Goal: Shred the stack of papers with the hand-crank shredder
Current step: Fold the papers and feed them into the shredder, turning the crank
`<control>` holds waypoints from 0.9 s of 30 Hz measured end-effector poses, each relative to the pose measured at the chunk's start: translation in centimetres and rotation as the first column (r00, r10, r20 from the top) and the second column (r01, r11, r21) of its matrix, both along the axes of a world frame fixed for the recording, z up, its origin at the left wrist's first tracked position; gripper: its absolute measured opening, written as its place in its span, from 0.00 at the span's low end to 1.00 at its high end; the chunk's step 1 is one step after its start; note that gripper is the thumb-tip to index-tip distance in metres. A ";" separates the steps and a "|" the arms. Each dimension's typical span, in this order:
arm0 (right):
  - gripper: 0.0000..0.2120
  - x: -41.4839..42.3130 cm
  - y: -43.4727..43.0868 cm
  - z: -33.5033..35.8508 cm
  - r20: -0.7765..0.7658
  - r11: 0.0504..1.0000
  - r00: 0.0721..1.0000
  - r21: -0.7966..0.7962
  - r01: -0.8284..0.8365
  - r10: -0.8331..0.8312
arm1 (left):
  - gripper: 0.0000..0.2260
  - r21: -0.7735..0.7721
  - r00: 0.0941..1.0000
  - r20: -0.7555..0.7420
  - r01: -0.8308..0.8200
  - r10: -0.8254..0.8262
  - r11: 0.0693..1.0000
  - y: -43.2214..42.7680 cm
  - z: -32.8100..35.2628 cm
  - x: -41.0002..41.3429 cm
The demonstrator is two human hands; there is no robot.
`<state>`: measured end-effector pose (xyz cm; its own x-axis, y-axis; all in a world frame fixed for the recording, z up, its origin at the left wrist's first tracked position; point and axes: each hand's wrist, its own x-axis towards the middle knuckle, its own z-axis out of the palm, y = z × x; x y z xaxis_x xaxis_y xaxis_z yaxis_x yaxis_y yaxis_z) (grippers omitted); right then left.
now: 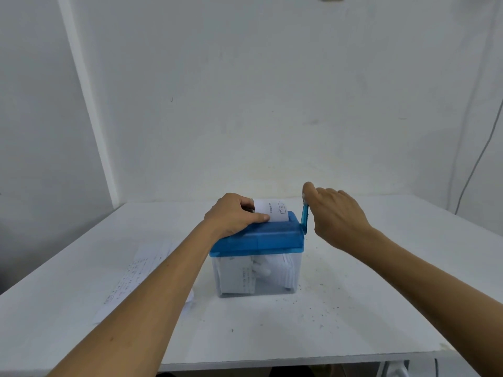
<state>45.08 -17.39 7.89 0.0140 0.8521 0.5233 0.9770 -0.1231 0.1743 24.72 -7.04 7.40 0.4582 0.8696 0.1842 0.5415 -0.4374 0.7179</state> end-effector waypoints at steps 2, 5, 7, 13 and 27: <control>0.18 0.5 1.3 0.1 -0.021 0.998 1.000 -0.057 0.013 -0.015 | 0.21 0.000 1.000 -0.002 0.004 -0.004 1.000 -0.1 0.0 0.1; 0.18 1.1 3.5 -0.3 -0.038 0.991 0.999 -0.132 0.010 -0.015 | 0.21 0.006 1.000 -0.002 0.004 -0.004 1.000 -0.2 0.0 0.1; 0.19 1.5 4.8 -1.2 -0.060 0.983 0.998 -0.186 -0.004 -0.008 | 0.21 0.006 1.000 -0.001 0.007 -0.007 1.000 -0.2 0.0 0.1; 0.17 1.3 5.7 -5.3 -0.368 0.925 0.929 -0.342 -0.168 0.033 | 0.20 -0.005 0.999 -0.005 0.048 -0.048 0.999 -0.1 -0.3 -0.1; 0.20 -0.3 -0.3 -8.3 -0.371 0.885 0.927 -0.448 -0.128 -0.054 | 0.38 0.167 0.902 -0.428 0.013 0.061 0.986 -2.7 0.3 0.5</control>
